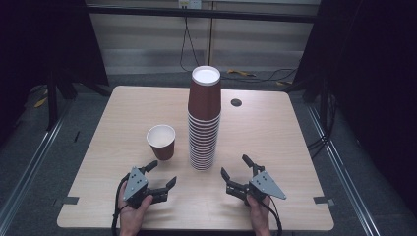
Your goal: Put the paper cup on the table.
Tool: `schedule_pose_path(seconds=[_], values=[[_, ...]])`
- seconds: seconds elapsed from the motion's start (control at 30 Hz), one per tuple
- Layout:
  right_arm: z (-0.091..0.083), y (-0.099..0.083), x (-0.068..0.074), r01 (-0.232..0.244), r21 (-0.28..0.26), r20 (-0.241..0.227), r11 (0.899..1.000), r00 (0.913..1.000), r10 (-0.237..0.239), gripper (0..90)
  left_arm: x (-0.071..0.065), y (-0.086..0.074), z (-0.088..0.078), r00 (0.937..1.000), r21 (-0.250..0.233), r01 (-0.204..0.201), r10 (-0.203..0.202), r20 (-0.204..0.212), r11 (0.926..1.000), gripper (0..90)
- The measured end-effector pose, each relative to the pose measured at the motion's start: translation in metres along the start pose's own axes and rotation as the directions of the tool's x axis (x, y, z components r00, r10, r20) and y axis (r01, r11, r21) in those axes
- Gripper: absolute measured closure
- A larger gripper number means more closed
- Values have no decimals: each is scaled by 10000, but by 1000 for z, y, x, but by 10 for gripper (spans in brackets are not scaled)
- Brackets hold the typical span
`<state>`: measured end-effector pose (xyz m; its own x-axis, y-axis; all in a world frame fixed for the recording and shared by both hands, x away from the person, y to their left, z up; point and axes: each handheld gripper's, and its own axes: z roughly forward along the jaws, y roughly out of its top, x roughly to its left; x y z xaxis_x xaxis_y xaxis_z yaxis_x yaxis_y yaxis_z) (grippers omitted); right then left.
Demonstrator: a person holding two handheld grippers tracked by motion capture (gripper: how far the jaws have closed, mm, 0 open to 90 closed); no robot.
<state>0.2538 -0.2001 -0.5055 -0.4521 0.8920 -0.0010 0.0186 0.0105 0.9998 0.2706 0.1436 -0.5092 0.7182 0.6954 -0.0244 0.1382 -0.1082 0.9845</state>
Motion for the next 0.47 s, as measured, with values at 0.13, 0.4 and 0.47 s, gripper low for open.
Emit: schedule_pose_path(seconds=[0.13,0.4,0.47], values=[[0,0,0,2,-2,2,10000,10000,-2,132,-3,-5,-9,9996,-1027,-294,294,-16,9943,156],[0,0,0,-8,12,38,10000,10000,8,132,0,-8,-12,9999,-1756,97,-82,95,9844,155],[0,0,0,-55,64,83,10000,10000,54,132,0,-8,-12,9999,-1785,105,-88,103,9839,156]])
